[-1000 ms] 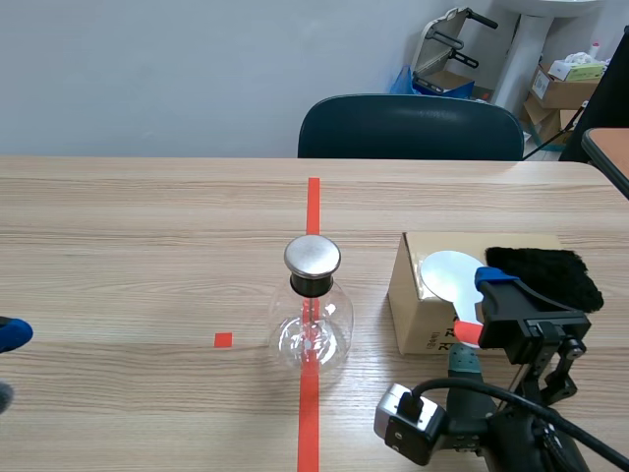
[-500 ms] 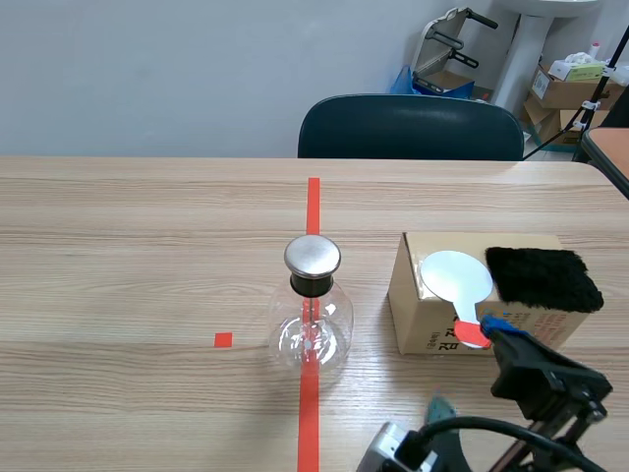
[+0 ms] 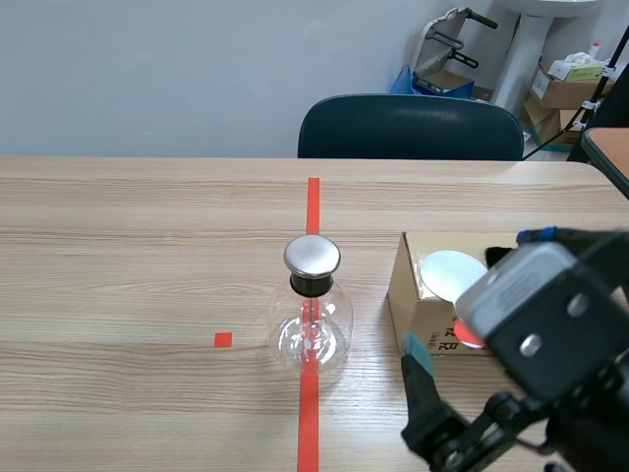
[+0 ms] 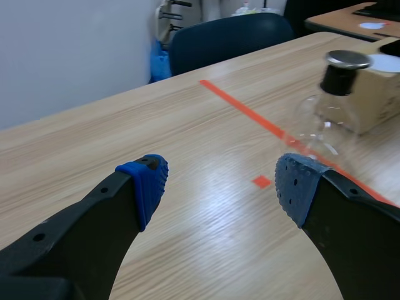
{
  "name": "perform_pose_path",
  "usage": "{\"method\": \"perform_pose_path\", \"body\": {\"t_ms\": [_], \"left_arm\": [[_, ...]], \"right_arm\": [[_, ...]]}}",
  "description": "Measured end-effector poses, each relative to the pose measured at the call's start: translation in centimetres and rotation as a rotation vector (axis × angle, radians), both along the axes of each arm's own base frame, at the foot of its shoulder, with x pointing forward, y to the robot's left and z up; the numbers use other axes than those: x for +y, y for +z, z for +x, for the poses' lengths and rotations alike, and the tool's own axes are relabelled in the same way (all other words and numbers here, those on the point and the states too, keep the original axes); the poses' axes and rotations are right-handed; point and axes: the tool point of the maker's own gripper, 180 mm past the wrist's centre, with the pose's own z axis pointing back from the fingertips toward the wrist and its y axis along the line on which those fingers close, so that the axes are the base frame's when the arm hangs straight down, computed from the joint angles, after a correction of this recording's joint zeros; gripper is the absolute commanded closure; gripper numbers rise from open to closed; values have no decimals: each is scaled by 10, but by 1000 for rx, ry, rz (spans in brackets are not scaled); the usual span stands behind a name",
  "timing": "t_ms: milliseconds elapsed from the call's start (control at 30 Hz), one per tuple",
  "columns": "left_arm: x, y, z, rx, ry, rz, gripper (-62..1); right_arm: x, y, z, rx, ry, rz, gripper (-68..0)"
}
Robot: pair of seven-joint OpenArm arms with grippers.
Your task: Do the electroscope experiment
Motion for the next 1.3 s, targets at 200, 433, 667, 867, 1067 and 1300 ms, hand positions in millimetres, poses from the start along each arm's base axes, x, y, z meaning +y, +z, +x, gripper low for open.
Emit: {"method": "perform_pose_path", "body": {"t_ms": [200,433,667,867,1067,1300], "left_arm": [[-26,26,-22,-45,49,26,-387],[-48,13,-18,-10,178,67,-387],[-55,5,-11,-9,210,94,-386],[-59,7,-5,-35,231,85,-386],[-65,5,-4,-42,260,83,-386],[-73,1,-6,-37,268,78,-386]], "right_arm": [[-3,36,30,13,99,197,-679],[-3,67,55,0,133,346,-679],[9,63,57,57,169,354,-679],[10,64,57,58,170,366,-679],[10,63,56,59,170,366,-679],[10,63,56,63,172,366,-679]]}}
